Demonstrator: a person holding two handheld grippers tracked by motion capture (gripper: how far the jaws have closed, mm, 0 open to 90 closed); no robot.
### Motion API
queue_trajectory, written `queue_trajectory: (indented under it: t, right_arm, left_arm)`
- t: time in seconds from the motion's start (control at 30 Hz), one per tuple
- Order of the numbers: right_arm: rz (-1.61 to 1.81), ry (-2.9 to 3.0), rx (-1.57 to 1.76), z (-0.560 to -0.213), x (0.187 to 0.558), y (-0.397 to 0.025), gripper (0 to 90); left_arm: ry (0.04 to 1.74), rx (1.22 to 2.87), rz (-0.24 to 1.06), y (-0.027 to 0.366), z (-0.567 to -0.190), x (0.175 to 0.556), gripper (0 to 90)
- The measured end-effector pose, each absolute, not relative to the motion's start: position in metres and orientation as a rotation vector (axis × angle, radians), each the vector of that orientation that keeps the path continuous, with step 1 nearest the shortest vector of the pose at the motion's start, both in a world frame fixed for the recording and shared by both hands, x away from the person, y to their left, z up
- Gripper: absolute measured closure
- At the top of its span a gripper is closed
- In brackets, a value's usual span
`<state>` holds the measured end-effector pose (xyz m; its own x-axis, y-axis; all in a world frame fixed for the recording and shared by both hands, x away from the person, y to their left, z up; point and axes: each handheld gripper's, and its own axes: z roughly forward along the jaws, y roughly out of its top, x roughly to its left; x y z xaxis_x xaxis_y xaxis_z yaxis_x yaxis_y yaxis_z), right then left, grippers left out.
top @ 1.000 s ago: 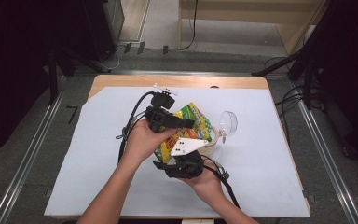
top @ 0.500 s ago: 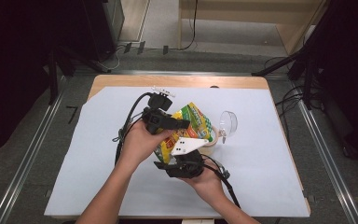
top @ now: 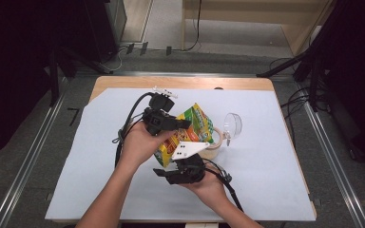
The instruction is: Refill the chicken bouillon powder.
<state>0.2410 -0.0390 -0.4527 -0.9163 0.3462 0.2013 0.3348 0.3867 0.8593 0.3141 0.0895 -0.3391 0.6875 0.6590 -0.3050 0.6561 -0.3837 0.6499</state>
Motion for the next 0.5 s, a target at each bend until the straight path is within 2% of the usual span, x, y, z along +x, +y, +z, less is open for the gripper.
queue_trajectory:
  t: [0.23, 0.5]
  right_arm:
    - [1.619, 2.574, 0.652, -0.4532, 0.2415, -0.0458, 69.3]
    - [1.635, 2.534, 0.652, -0.4472, 0.2391, -0.046, 69.2]
  left_arm:
    - [1.012, 2.107, -0.003, 0.0889, -0.3398, 0.3148, 87.0]
    - [0.997, 2.109, 0.006, 0.0821, -0.3368, 0.3163, 85.2]
